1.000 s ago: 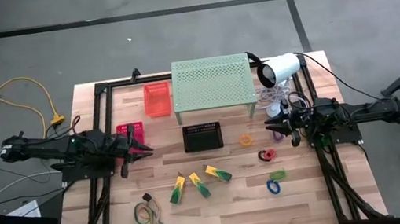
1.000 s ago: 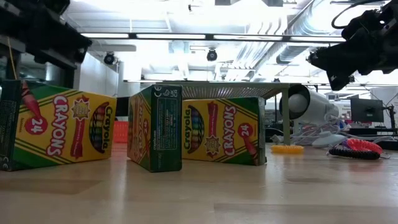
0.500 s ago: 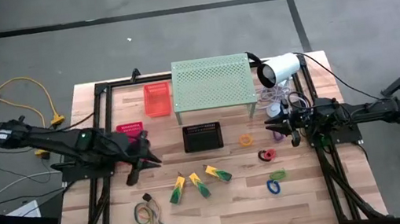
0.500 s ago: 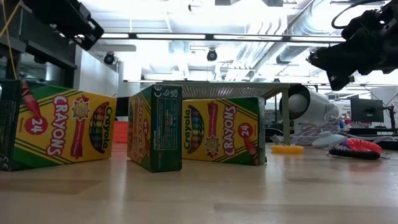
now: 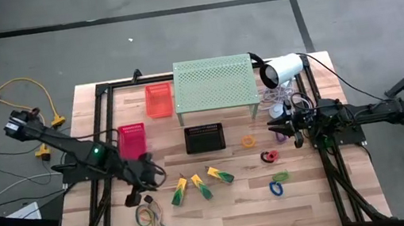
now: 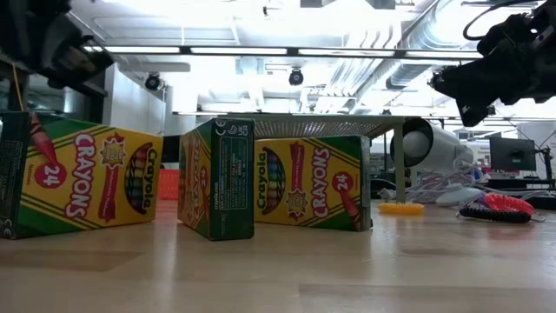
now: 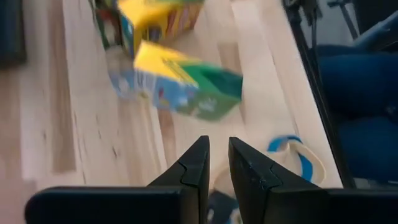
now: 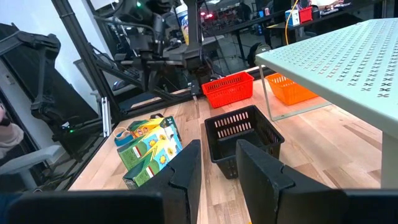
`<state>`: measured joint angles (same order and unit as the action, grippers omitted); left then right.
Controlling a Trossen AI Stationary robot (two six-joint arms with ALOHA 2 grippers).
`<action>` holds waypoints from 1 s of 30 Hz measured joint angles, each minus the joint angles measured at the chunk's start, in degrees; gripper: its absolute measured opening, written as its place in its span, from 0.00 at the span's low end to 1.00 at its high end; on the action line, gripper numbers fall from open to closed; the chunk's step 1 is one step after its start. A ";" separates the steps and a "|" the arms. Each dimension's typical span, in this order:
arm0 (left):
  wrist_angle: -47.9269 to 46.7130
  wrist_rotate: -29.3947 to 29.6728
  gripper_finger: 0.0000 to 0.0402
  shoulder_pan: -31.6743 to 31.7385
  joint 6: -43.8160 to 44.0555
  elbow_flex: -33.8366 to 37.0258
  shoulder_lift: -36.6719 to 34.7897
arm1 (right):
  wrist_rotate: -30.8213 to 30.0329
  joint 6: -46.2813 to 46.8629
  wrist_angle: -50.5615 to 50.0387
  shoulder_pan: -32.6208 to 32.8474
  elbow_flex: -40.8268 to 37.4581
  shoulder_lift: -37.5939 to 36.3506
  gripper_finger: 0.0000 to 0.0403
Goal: Pick & Place Office Desk Supplies
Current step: Put the black rubber band into the orange bin on the shelf
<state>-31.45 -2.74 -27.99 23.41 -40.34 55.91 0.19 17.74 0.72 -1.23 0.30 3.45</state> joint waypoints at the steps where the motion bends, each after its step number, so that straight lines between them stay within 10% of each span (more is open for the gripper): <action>1: -0.67 0.02 0.14 -0.45 1.38 0.00 0.20 | 0.00 0.00 -0.01 0.00 0.00 -0.01 0.22; 30: -4.64 -0.02 0.14 -3.91 8.11 -0.04 2.07 | 0.00 0.00 -0.01 0.00 0.02 -0.01 0.22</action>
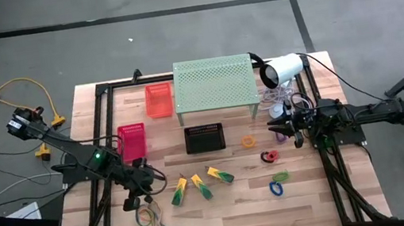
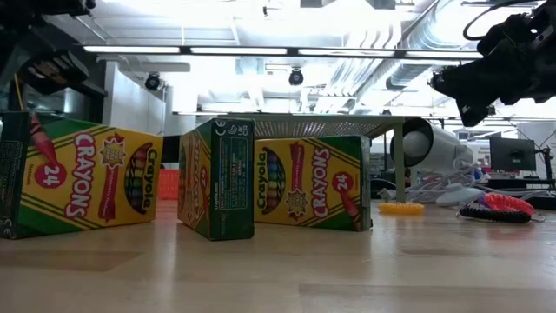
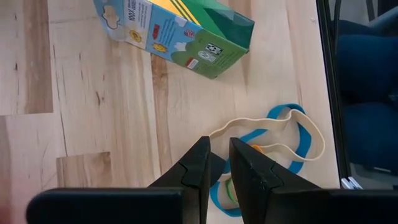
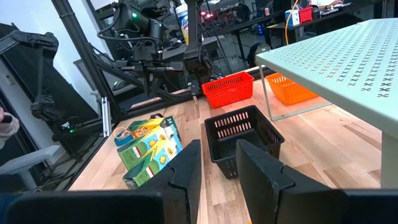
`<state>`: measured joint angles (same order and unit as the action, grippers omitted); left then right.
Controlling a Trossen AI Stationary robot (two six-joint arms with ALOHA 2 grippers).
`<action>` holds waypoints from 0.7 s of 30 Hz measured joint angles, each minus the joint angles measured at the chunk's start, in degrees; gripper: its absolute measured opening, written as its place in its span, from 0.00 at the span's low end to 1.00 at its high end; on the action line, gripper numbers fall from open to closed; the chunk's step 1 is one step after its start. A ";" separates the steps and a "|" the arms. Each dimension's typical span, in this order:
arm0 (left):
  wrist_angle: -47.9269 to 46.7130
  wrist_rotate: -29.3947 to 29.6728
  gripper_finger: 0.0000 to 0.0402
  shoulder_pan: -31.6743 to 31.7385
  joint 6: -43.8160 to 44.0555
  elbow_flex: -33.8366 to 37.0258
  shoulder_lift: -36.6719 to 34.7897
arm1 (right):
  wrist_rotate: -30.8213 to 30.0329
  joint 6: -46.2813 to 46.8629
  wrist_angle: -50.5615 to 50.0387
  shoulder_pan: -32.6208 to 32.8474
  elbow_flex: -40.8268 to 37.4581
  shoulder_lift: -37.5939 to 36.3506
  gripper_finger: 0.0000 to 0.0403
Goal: Pick & Place Office Desk Supplies
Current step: Put the black rubber band into the orange bin on the shelf
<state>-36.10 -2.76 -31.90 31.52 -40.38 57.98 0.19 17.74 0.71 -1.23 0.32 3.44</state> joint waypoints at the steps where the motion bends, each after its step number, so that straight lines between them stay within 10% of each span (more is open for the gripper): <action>1: -0.06 0.00 0.14 0.00 -0.18 0.00 0.00 | -0.02 0.00 0.00 0.00 -0.02 0.02 0.22; 21: -2.48 -1.44 0.53 -1.18 -1.74 0.00 1.83 | 0.00 0.00 0.00 0.00 -0.02 0.00 0.22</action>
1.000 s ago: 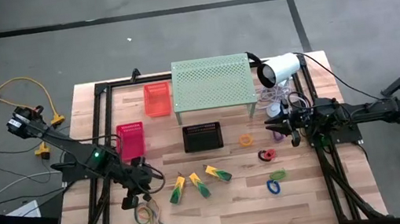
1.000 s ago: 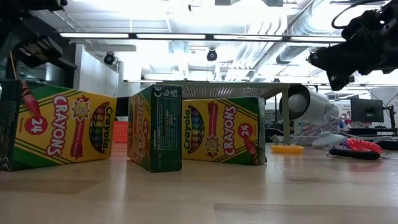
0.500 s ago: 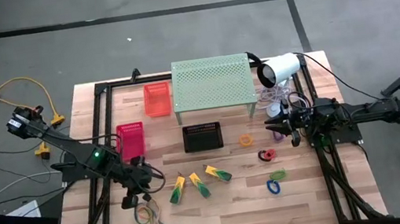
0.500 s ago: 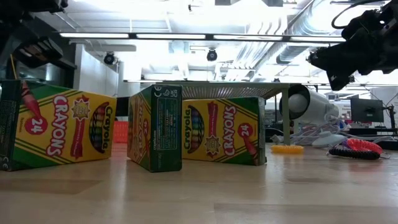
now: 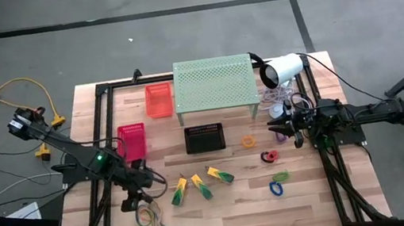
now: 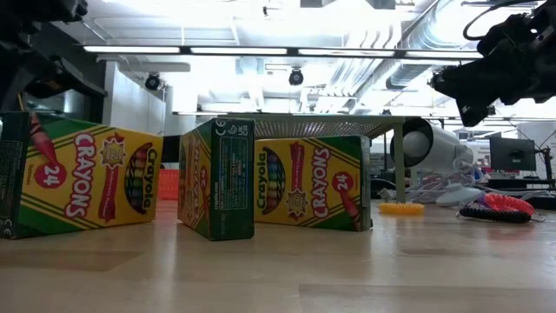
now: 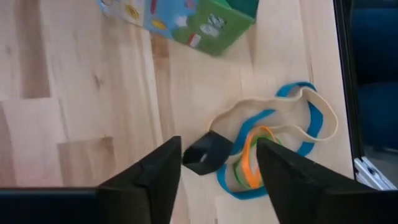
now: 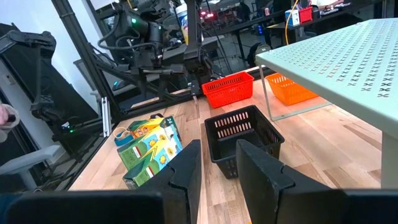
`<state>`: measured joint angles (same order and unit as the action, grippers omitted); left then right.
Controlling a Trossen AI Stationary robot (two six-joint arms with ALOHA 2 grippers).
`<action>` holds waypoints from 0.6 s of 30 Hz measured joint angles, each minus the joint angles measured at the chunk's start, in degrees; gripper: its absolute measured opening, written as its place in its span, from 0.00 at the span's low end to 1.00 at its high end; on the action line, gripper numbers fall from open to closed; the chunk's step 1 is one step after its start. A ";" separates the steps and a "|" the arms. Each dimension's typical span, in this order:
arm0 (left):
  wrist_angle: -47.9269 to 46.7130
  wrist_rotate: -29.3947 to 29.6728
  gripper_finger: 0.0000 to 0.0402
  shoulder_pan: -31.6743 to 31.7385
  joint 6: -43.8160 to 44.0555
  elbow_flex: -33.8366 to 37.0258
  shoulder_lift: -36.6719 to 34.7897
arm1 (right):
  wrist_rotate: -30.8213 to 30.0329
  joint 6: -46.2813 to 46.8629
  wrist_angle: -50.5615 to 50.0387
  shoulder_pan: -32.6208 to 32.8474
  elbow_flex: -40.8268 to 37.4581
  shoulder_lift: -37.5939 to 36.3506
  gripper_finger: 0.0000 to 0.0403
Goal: Pick & Place Office Desk Supplies
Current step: Put the black rubber band into the orange bin on the shelf
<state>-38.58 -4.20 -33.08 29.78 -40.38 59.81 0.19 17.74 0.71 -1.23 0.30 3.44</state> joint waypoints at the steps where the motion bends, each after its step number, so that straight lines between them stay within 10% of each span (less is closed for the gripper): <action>1: 0.03 -0.91 0.55 -0.15 0.01 0.00 0.68 | 0.00 0.00 0.00 0.00 0.00 0.00 0.22; 18: 2.99 -4.27 0.59 -0.22 0.07 0.07 8.56 | 0.00 0.00 0.01 0.00 0.00 0.02 0.22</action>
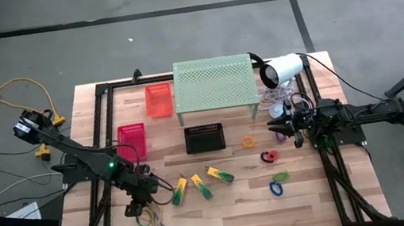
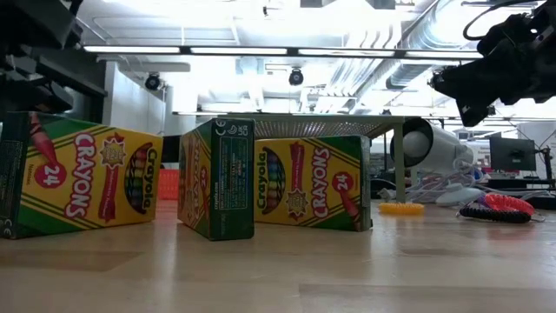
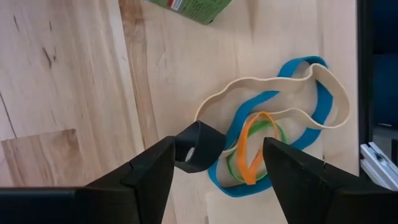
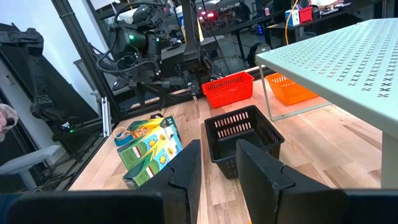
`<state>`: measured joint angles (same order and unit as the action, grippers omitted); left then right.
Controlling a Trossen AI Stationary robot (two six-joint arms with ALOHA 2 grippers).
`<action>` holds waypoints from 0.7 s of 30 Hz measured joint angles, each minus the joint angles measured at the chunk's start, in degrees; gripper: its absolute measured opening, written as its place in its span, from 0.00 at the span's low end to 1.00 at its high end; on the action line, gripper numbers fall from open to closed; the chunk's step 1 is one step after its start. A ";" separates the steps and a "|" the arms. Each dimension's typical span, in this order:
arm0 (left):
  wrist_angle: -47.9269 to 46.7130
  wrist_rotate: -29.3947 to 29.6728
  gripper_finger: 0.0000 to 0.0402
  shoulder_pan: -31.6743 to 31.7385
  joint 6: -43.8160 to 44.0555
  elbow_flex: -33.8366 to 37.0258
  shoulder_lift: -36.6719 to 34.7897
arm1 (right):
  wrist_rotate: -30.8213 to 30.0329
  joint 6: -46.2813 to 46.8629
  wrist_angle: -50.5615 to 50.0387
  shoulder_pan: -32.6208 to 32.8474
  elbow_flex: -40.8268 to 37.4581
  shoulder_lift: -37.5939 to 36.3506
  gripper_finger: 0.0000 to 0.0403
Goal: Pick & Place Office Desk Supplies
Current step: Put the black rubber band into the orange bin on the shelf
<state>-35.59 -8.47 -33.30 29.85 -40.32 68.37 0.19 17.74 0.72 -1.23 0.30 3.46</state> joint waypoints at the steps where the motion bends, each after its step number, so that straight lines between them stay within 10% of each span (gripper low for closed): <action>1: 0.02 0.02 0.59 0.00 0.00 0.00 0.25 | 0.00 0.00 -0.01 0.00 0.02 0.00 0.22; 21: 1.40 -0.49 0.59 -0.22 0.17 0.00 7.46 | 0.00 0.00 0.01 0.00 0.01 0.00 0.22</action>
<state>-34.19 -8.96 -33.52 30.02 -40.32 75.83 0.19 17.74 0.73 -1.23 0.31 3.46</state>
